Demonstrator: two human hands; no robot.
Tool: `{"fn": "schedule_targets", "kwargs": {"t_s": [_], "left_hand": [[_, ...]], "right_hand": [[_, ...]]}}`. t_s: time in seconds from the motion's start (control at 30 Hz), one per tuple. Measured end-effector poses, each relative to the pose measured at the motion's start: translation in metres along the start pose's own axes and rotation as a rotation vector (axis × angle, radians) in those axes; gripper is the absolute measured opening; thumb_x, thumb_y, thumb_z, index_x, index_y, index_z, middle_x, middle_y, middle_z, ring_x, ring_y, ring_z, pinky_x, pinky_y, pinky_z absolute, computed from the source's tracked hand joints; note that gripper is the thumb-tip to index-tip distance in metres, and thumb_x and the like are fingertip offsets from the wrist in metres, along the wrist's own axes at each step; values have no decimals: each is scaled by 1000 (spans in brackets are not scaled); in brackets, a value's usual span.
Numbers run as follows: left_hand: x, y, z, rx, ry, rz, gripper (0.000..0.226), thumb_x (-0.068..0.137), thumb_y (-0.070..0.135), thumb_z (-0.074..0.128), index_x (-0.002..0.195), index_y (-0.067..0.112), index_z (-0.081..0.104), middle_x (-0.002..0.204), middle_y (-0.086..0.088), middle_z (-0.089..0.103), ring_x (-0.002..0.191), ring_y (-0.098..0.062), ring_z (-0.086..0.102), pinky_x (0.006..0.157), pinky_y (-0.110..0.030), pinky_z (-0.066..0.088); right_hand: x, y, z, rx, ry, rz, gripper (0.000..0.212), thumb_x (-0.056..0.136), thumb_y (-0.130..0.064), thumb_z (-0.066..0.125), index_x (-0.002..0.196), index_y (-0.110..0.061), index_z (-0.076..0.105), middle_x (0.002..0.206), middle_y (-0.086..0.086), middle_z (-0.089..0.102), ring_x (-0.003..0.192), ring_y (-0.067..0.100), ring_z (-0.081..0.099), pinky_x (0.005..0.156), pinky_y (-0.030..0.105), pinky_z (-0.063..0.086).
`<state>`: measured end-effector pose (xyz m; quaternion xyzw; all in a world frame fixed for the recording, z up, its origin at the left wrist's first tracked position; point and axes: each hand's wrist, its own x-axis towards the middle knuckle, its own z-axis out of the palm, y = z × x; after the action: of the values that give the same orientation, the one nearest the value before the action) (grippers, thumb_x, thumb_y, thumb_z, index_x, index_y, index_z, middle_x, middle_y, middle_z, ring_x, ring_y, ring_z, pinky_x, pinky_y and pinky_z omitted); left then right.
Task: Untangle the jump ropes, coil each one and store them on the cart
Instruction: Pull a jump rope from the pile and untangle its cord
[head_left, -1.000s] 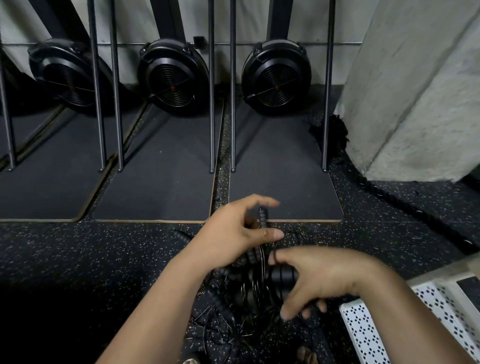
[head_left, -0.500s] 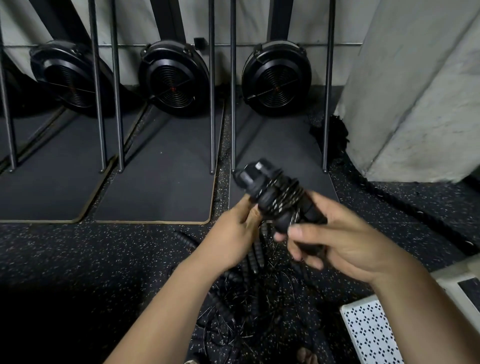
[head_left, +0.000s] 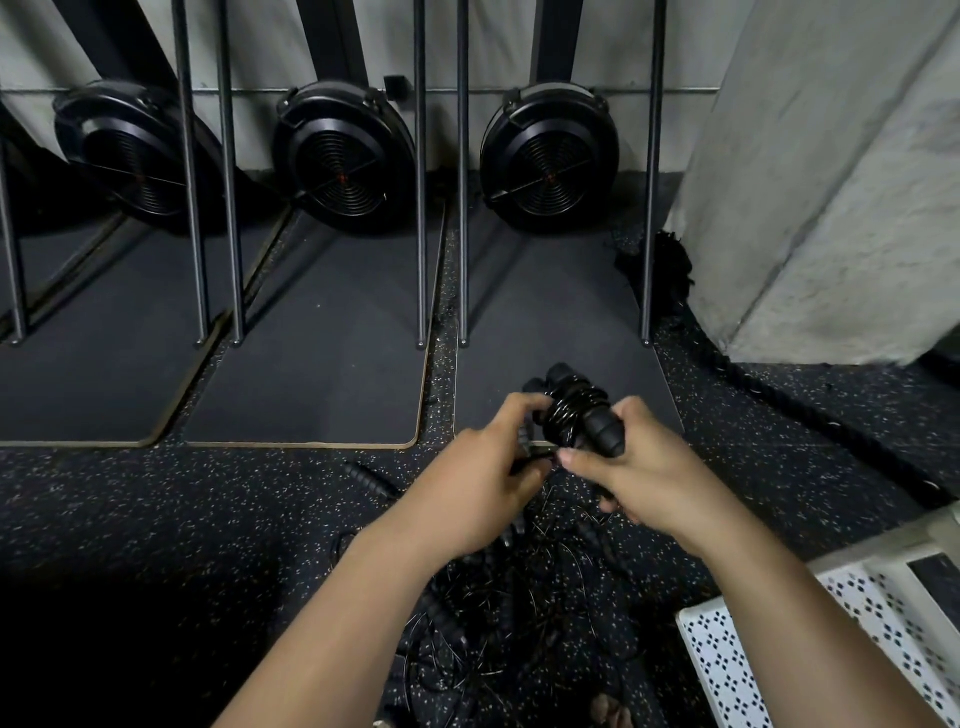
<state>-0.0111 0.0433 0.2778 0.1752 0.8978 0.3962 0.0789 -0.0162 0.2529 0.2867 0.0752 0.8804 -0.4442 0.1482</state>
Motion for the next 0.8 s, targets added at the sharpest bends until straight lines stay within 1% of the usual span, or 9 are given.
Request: {"fn": "schedule_targets", "kwargs": {"t_s": [0.13,0.27,0.4,0.5,0.6,0.67,0.7,0.73,0.8], "left_hand": [[-1,-1,-4,25,0,10,50,101,23,67,141,42,44,65,9,60,63,-13,52,56,-23,34],[-5,-9,-10,0,-69,9,42,98,36,76,131,44,52,66,6,63,54,-3,48,57,-26,37],[-7,-8,-15,-252,-167,-46,43,89,42,87,124,41,63,62,-2,57,53,-13,41,52,-32,32],[-5,-4,-21,-451,-253,-52,34,92,40,83,123,36,70,70,-3,58,59,-15,46,56,-29,35],[0,6,-25,-536,-206,-17,28,103,35,69,127,21,71,84,12,72,73,-3,61,70,-18,47],[-2,13,-24,-659,-112,-51,25,111,22,57,127,5,67,81,13,73,74,1,64,70,-12,48],[-4,16,-21,-749,-55,-80,25,112,16,53,128,2,66,84,5,74,76,-6,66,69,-14,51],[-5,17,-17,-807,6,-96,23,112,12,51,125,6,69,89,-8,74,81,-16,68,71,-22,54],[-6,18,-5,-763,134,-151,32,108,11,54,92,26,78,79,-19,71,75,-23,66,73,-33,52]], "right_hand": [[1,4,12,-298,-139,-22,53,85,-46,87,103,-30,40,96,-6,70,72,12,67,68,35,57],[-14,-6,24,-437,-547,9,62,86,-34,89,132,-34,47,110,-12,72,80,17,73,74,40,63],[-30,-16,12,-243,-912,-40,61,85,-24,92,135,-27,58,115,-1,77,107,43,75,87,54,61],[-38,-24,-2,19,-1045,-97,67,88,-14,89,144,-16,53,119,12,77,100,51,73,84,56,59],[-39,-28,-12,307,-1080,-194,64,93,1,79,148,-14,52,110,28,72,83,35,66,70,34,58],[-38,-25,-13,489,-1052,-273,54,97,-5,75,146,-12,52,100,20,70,71,26,64,64,30,53],[-39,-24,-11,564,-1005,-299,46,99,-16,75,141,-13,57,101,16,70,67,23,64,60,28,50],[-40,-25,-8,634,-931,-300,40,98,-28,76,133,-14,63,102,15,70,66,20,64,57,26,47],[-38,-27,-2,795,-748,-218,44,96,-42,75,125,-10,67,101,17,71,62,17,62,51,23,41]]}}
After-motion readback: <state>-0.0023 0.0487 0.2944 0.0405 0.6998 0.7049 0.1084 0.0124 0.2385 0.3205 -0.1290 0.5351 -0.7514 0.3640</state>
